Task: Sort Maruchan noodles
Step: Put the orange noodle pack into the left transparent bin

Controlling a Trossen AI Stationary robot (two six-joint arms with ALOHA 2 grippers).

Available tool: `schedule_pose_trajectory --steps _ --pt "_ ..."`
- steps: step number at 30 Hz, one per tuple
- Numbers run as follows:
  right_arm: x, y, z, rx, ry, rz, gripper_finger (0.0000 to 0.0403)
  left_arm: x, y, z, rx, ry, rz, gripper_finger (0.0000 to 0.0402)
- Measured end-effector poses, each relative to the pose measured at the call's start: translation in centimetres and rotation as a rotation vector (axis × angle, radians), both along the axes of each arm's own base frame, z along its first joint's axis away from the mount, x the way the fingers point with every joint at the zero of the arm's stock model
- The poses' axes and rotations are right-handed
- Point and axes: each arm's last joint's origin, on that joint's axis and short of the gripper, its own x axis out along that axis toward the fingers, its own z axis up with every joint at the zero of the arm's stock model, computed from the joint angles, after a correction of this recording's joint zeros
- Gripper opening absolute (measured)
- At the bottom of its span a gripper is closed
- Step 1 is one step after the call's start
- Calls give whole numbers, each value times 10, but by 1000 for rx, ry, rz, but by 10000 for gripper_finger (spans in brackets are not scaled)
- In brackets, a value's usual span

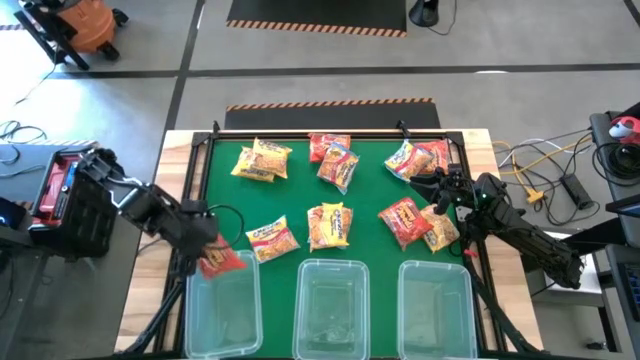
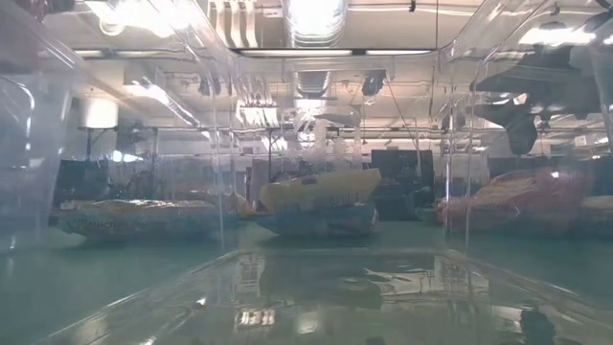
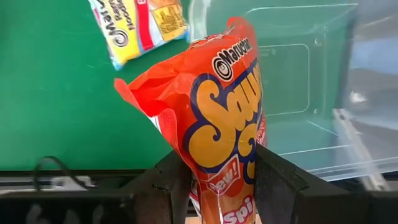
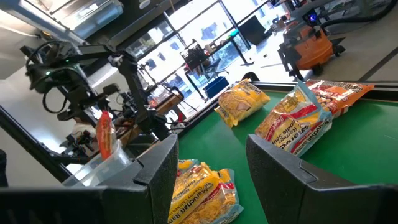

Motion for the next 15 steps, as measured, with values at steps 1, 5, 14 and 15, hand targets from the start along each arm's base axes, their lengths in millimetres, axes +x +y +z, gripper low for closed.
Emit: schedule_pose_trajectory --steps 1,5,14,15 --pt "0 0 0 0 0 0 178 0 -2 1 10 1 -4 123" --pt "0 0 0 0 0 0 178 0 -9 0 25 5 -22 123" --pt "0 0 0 0 0 0 178 9 -25 -10 114 18 -29 123" --pt "0 0 0 0 0 0 178 11 -27 -12 127 22 -19 123"
